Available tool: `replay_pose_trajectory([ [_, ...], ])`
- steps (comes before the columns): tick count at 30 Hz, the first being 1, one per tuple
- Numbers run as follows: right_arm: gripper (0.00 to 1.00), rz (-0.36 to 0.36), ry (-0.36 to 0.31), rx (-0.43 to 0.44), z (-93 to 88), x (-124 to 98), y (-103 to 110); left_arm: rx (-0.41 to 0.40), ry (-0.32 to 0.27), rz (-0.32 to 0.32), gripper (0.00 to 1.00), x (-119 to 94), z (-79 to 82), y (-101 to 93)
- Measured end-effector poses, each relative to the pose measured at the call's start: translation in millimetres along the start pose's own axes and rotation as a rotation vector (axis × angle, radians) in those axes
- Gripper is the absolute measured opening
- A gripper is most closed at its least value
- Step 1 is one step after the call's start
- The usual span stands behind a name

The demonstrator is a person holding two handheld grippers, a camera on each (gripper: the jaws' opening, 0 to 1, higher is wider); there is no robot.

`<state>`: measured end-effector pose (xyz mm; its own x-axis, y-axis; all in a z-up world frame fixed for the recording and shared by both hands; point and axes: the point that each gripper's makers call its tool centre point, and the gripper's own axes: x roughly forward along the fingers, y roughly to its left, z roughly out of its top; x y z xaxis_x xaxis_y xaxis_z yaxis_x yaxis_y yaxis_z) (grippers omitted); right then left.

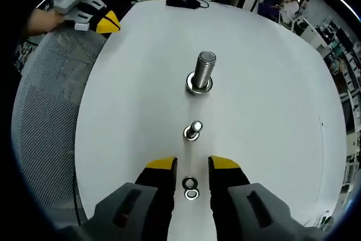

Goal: Place the washer onto the threaded stud by aligning its center hole with the stud, sliding it down to the base, and recovering from edge contact or off-axis alignment until the washer reaches the visible bottom stop.

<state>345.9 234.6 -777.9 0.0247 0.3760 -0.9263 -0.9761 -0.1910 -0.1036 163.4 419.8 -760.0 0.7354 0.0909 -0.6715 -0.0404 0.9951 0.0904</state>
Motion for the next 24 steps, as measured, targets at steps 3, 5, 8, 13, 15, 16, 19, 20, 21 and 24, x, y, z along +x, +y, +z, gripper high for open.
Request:
replay_pose_trajectory([
  [3, 0.25, -0.001, 0.002, 0.009, -4.7, -2.4, 1.3, 0.000, -0.001, 0.001, 0.00, -0.1, 0.2, 0.0],
  [5, 0.25, -0.002, 0.008, 0.004, -8.3, -3.0, 2.6, 0.001, 0.001, 0.001, 0.00, 0.0, 0.1, 0.1],
  [8, 0.25, -0.002, 0.014, 0.010, -12.0, -3.8, 3.4, 0.002, 0.002, 0.002, 0.00, 0.1, 0.0, 0.2],
  [13, 0.24, 0.001, 0.025, 0.025, -21.4, -4.4, 5.6, 0.004, 0.007, 0.002, 0.00, 0.0, -0.5, 0.1],
  [15, 0.24, 0.006, 0.032, 0.031, -25.2, -3.6, 6.3, 0.006, 0.007, 0.002, 0.00, 0.1, -0.7, 0.2],
  [16, 0.23, 0.011, 0.038, 0.033, -27.9, -3.3, 7.4, 0.006, 0.007, 0.002, 0.00, 0.1, -0.6, 0.2],
  [19, 0.23, 0.027, 0.046, 0.035, -32.0, -2.0, 9.9, 0.006, 0.007, 0.002, 0.00, 0.1, -0.4, 0.0],
  [20, 0.23, 0.028, 0.051, 0.037, -33.6, -0.9, 9.3, 0.006, 0.007, 0.001, 0.00, 0.1, -0.4, -0.1],
  [21, 0.23, 0.029, 0.053, 0.038, -34.2, -0.5, 8.9, 0.006, 0.007, 0.001, 0.00, 0.1, -0.4, -0.1],
  [24, 0.23, 0.033, 0.057, 0.045, -34.8, 0.7, 8.7, 0.006, 0.006, 0.000, 0.00, 0.1, -0.3, -0.3],
])
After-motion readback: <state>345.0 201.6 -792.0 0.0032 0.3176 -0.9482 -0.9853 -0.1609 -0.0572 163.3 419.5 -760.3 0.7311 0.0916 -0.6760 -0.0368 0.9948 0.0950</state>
